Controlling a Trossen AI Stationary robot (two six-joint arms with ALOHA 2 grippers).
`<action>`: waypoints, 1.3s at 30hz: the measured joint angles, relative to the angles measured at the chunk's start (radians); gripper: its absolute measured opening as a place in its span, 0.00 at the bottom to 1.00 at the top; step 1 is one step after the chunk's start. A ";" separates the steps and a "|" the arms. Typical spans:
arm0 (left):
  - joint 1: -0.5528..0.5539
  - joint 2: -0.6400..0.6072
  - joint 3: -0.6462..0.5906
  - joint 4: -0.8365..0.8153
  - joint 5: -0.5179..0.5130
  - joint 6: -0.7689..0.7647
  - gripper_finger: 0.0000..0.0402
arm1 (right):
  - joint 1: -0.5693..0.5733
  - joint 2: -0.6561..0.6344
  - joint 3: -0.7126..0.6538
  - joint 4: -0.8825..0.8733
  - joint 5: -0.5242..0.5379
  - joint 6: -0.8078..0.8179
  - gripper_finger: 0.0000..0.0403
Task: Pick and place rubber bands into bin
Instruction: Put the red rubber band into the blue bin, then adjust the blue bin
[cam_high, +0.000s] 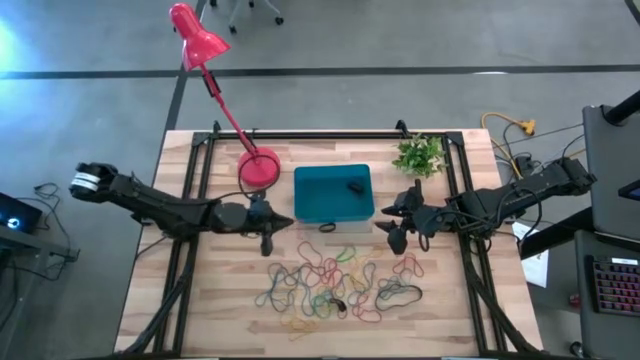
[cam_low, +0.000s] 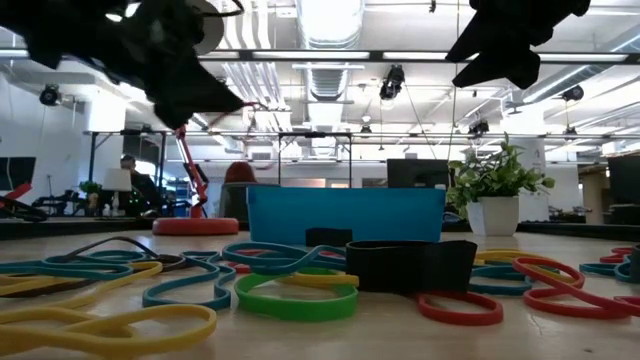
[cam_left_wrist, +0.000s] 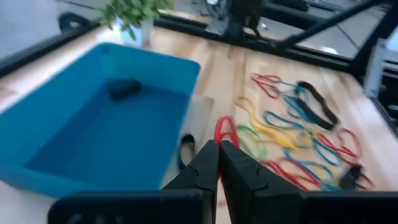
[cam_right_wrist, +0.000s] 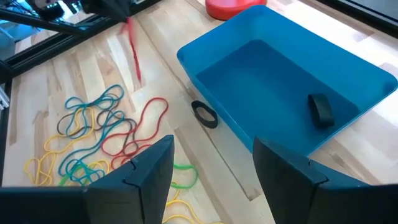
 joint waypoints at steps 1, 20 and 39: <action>0.018 0.017 0.005 0.027 0.007 0.010 0.00 | 0.000 0.000 0.000 0.000 0.000 0.000 0.51; 0.360 0.480 0.230 0.118 0.284 -0.007 0.00 | 0.000 0.000 0.000 0.000 -0.002 0.007 0.51; 0.340 0.384 0.293 -0.085 0.501 0.123 0.34 | 0.000 -0.001 0.000 -0.001 -0.003 0.010 0.51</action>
